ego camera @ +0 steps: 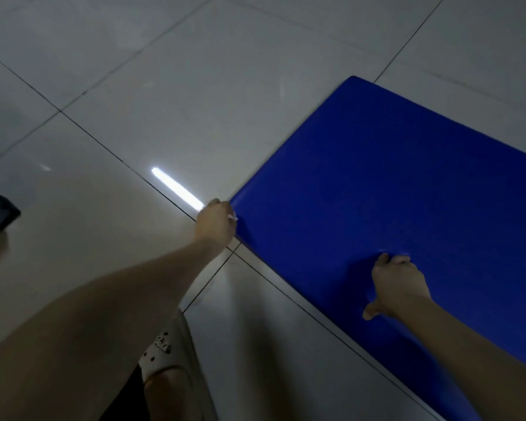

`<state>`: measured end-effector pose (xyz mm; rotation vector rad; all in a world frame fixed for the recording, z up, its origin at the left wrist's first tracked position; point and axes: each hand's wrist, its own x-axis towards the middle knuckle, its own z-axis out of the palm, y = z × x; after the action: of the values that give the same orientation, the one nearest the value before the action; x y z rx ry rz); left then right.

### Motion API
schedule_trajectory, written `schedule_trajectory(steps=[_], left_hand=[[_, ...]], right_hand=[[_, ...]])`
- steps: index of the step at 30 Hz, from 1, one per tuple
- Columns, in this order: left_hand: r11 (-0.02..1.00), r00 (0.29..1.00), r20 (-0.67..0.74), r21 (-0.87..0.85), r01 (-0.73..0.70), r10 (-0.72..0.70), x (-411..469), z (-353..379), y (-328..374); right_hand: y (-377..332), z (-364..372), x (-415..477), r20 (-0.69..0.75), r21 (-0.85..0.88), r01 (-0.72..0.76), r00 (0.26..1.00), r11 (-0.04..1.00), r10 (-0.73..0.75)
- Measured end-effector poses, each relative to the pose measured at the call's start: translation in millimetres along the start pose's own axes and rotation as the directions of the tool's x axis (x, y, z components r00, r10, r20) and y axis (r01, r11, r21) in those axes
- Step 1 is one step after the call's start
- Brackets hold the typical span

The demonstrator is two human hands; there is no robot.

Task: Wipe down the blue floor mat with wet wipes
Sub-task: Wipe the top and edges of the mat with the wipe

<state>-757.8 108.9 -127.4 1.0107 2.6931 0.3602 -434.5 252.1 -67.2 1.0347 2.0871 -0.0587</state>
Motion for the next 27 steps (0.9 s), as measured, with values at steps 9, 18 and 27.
schedule_trajectory(steps=[9,18,27], left_hand=[[0.929,0.898,0.259,-0.207,-0.308,0.356,-127.0,61.7,107.9],[0.917,0.908,0.229,0.115,-0.383,0.351,-48.6,24.4,45.5],[0.995,0.996,0.084,-0.097,0.037,-0.029,-47.0,29.2,49.7]], right_hand=[[-2.9,-4.3,-0.6,0.005,-0.006,-0.005,1.0,1.0,0.005],[-5.6,0.1,4.6,0.007,-0.009,-0.014,1.0,1.0,0.014],[-1.1,4.1,9.0,-0.009,-0.04,0.017,1.0,0.999,-0.017]])
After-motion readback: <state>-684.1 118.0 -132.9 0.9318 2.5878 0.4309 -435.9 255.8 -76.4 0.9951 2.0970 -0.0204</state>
